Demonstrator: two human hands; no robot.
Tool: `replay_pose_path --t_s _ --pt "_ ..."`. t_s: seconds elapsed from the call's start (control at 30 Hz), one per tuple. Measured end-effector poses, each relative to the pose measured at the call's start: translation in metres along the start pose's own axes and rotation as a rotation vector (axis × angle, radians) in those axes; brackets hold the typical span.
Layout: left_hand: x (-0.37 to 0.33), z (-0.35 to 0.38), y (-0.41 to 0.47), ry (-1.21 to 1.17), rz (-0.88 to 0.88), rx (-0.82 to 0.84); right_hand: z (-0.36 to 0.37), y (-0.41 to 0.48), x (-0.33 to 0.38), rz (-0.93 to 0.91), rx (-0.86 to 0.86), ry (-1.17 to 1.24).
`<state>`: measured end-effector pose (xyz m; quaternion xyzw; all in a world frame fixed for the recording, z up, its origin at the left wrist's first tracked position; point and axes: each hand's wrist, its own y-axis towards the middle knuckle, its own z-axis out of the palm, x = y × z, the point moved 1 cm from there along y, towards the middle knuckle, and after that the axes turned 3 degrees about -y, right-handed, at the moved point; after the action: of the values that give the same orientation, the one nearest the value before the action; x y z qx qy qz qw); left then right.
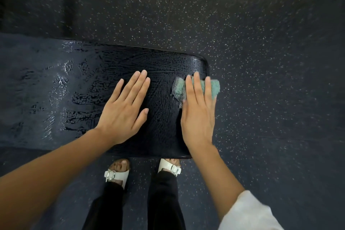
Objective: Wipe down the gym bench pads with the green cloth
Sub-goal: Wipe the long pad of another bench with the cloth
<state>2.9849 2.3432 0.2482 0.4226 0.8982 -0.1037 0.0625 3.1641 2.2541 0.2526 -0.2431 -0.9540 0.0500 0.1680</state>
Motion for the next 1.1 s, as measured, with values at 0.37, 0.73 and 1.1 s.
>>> replay_pose_path --t_s 0.37,0.73,1.1 --pt "-0.011 0.000 0.010 -0.004 -0.058 -0.008 -0.013 0.040 0.000 -0.066 0.026 0.065" --pt "-0.028 0.001 0.018 -0.002 -0.072 0.017 -0.008 -0.059 -0.024 -0.075 0.111 0.179" --pt "-0.035 0.001 0.033 -0.017 0.000 0.009 0.005 -0.031 -0.003 0.052 -0.007 0.276"
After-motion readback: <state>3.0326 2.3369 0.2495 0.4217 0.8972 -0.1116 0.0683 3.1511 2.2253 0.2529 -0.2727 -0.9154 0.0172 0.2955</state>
